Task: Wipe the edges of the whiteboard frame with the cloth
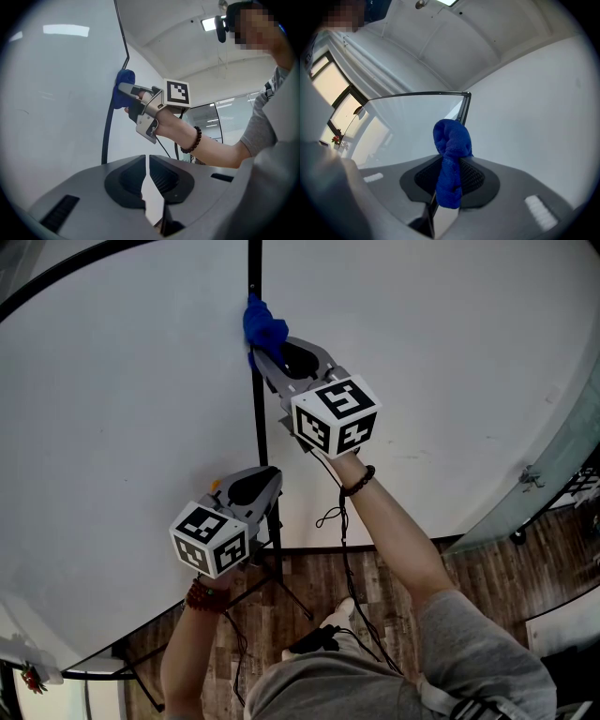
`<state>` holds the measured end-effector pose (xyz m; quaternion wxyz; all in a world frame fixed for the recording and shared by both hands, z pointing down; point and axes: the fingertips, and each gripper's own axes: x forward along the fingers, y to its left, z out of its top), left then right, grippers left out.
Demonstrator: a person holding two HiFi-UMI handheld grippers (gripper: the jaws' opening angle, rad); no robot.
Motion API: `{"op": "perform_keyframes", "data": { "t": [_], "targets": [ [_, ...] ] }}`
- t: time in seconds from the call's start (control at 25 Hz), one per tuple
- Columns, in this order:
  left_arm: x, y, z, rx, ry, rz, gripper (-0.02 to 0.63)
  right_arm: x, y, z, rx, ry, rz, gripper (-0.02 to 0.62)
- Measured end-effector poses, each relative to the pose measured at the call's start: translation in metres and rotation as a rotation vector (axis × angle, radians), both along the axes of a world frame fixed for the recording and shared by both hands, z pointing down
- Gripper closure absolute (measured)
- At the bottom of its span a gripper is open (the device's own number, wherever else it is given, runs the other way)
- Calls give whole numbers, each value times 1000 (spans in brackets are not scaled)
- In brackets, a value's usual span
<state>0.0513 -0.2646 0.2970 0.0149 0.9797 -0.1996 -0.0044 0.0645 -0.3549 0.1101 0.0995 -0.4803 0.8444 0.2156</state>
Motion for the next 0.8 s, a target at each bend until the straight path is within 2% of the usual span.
{"op": "perform_keyframes", "data": {
  "t": [0.8],
  "targets": [
    [1, 1, 5, -9, -15, 4, 575, 1, 0, 13, -3, -3, 16, 500]
  ]
}}
